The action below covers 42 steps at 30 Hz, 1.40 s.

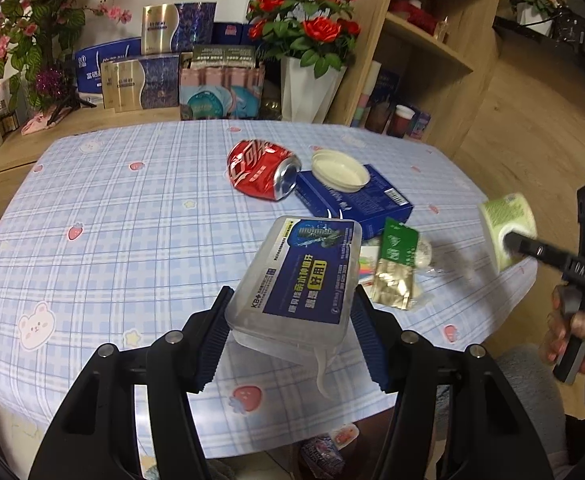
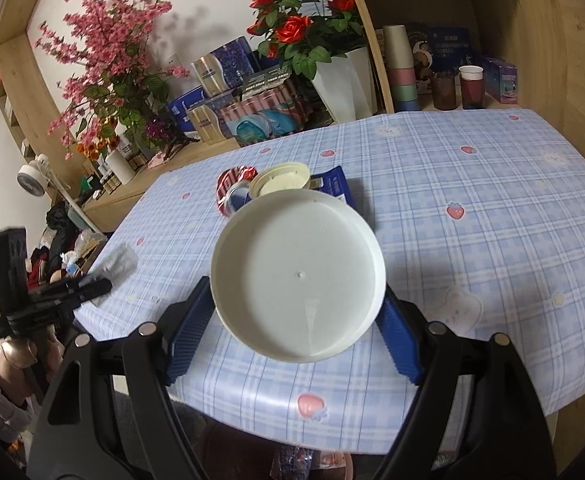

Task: Collect trash
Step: 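Carry the lid with the right tool over the bin and release it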

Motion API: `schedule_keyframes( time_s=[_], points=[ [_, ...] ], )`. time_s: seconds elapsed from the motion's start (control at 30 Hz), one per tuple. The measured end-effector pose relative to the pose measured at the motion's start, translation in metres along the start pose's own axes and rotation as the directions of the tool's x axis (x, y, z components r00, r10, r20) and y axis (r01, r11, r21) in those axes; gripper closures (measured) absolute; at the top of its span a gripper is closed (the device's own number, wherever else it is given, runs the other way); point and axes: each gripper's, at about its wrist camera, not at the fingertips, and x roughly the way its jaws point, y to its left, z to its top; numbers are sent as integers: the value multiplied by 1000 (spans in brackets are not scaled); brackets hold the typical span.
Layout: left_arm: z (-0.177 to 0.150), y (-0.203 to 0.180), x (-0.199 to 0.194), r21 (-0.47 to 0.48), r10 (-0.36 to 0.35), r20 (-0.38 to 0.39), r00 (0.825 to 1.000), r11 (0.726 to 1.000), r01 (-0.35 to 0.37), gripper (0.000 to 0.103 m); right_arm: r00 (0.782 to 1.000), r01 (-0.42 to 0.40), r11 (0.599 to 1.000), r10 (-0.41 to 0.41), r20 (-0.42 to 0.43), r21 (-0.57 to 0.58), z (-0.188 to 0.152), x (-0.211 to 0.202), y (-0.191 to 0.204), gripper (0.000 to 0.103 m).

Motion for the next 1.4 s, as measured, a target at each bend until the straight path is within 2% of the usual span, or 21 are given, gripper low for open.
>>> schedule_keyframes(
  time_s=[0.5,0.83,1.17,1.27,1.3,1.4],
  points=[
    [-30,-42,-56,-1,-32,76,997,999,32,46,995,-27,999,25,-99,-24,-67,-20,22,25],
    [-40,-55,-72,11,-38,94,995,999,37,46,986,-66,996,56,-159,-56,-95,-19,42,25],
    [-44,-56,-79,12,-30,108,994,1000,29,46,966,-96,993,77,-247,-63,-116,-10,55,25],
    [-44,-57,-81,14,-29,109,994,1000,28,46,952,-116,992,98,-290,-46,-122,-4,57,24],
    [-45,-57,-81,15,-30,110,993,999,28,46,950,-116,992,96,-296,-49,-123,-3,59,20],
    [-47,-59,-83,17,-32,111,993,999,30,46,955,-106,992,84,-283,-63,-122,-5,61,14]
  ],
)
